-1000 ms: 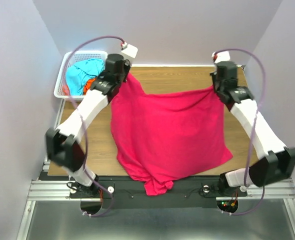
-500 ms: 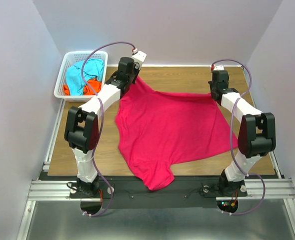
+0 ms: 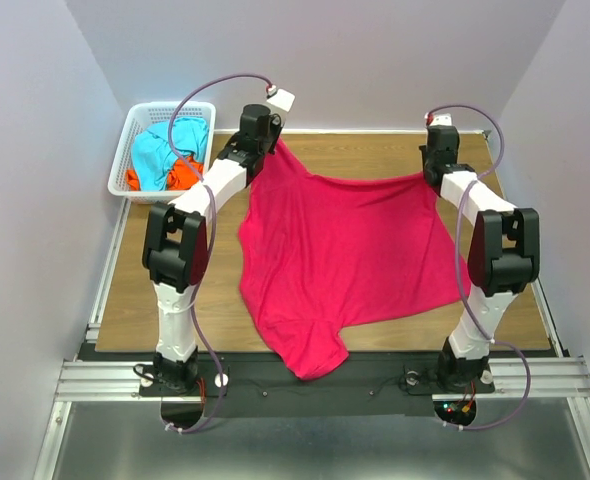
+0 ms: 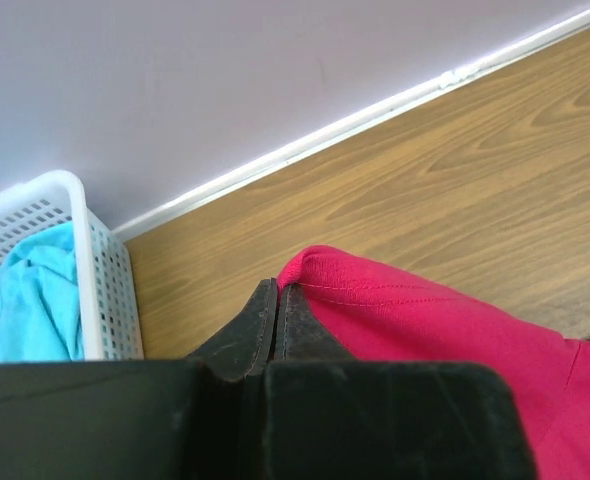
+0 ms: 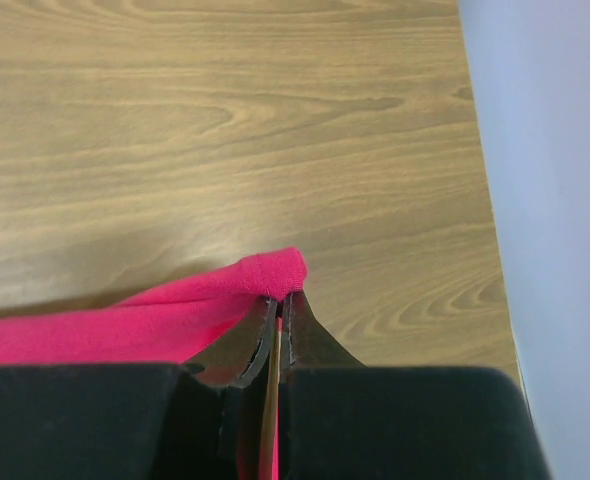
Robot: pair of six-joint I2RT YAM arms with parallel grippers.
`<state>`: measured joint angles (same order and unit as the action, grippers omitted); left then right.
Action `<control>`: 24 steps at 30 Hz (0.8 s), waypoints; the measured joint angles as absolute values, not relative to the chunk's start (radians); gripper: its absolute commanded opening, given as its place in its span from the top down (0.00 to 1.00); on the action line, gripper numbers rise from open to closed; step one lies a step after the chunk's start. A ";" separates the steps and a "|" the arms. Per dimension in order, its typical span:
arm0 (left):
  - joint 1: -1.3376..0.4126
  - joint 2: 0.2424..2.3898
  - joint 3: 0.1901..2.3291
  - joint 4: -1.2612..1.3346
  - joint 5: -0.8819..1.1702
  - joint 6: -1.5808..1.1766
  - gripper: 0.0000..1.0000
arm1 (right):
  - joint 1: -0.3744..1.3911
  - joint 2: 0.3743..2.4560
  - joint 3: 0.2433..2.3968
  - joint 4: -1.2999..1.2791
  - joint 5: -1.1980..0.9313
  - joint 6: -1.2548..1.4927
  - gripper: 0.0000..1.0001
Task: Fold and stack the t-shirts
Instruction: Flatten the tshirt out
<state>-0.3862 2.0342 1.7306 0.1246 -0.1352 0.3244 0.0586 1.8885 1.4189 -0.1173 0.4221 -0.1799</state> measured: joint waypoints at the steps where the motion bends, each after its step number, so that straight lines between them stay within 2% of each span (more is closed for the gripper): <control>1: -0.385 2.040 1.731 0.122 -0.136 0.324 1.00 | 0.052 1.898 1.427 -0.114 0.423 -0.180 0.99; 8: -0.384 2.111 1.842 0.113 -0.146 0.318 0.99 | 0.018 1.960 1.484 -0.104 0.456 -0.167 0.99; 10: -0.384 2.135 1.894 0.117 -0.150 0.305 0.86 | 0.013 1.979 1.514 -0.104 0.482 -0.155 0.94; 11: -0.384 2.143 1.913 0.115 -0.152 0.297 0.73 | 0.013 1.992 1.535 -0.103 0.501 -0.147 0.83; 12: -0.384 2.149 1.929 0.119 -0.152 0.284 0.61 | 0.013 1.998 1.545 -0.102 0.510 -0.141 0.77; 13: -0.384 2.159 1.947 0.125 -0.154 0.270 0.41 | 0.013 2.009 1.563 -0.098 0.525 -0.131 0.70; 14: -0.384 2.162 1.956 0.132 -0.155 0.257 0.33 | 0.014 2.015 1.571 -0.096 0.537 -0.125 0.62; 15: -0.384 2.164 1.960 0.134 -0.155 0.254 0.26 | 0.014 2.017 1.578 -0.097 0.546 -0.117 0.57; 16: -0.384 2.164 1.961 0.136 -0.158 0.234 0.15 | 0.013 2.017 1.581 -0.097 0.551 -0.113 0.52; 18: -0.384 2.164 1.962 0.139 -0.163 0.216 0.11 | 0.013 2.017 1.591 -0.096 0.568 -0.107 0.42; 24: -0.384 2.127 1.917 0.134 -0.178 0.166 0.11 | 0.013 1.998 1.592 -0.118 0.570 -0.089 0.42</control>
<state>-0.3840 2.1273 1.9171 0.1337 -0.1776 0.1658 0.0128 1.9980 1.5925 -0.1177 0.5701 -0.0887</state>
